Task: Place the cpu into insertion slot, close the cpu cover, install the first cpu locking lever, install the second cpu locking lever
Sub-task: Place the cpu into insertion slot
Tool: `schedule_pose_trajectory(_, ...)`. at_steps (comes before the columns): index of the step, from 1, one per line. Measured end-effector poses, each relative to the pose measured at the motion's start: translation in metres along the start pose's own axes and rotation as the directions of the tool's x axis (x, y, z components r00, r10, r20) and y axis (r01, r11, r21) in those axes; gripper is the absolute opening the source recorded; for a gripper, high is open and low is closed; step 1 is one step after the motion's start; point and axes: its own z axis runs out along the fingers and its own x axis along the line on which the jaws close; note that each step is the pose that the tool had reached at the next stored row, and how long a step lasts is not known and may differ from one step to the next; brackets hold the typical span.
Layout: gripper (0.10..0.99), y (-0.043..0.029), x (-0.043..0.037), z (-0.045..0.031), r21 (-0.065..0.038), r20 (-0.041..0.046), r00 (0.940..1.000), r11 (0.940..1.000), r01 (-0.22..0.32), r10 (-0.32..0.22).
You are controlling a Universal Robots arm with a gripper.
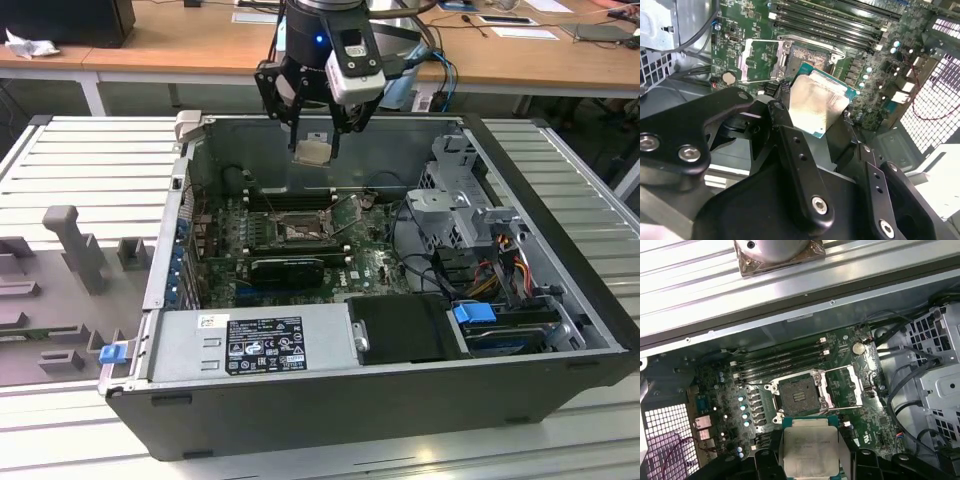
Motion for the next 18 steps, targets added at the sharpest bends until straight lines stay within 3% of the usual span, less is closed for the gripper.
schedule_pose_trajectory(6, 0.529, 0.0, 0.0, 0.0, -0.001, 0.0047, 0.9986, 0.9986, -0.053, 0.053)
schedule_pose_trajectory(12, 0.529, 0.0, 0.0, 0.0001, -0.003, 0.0105, 0.9929, 0.9929, -0.119, 0.119)
schedule_pose_trajectory(18, 0.529, 0.0, 0.0, 0.0002, -0.005, 0.0167, 0.9814, 0.9815, -0.191, 0.191)
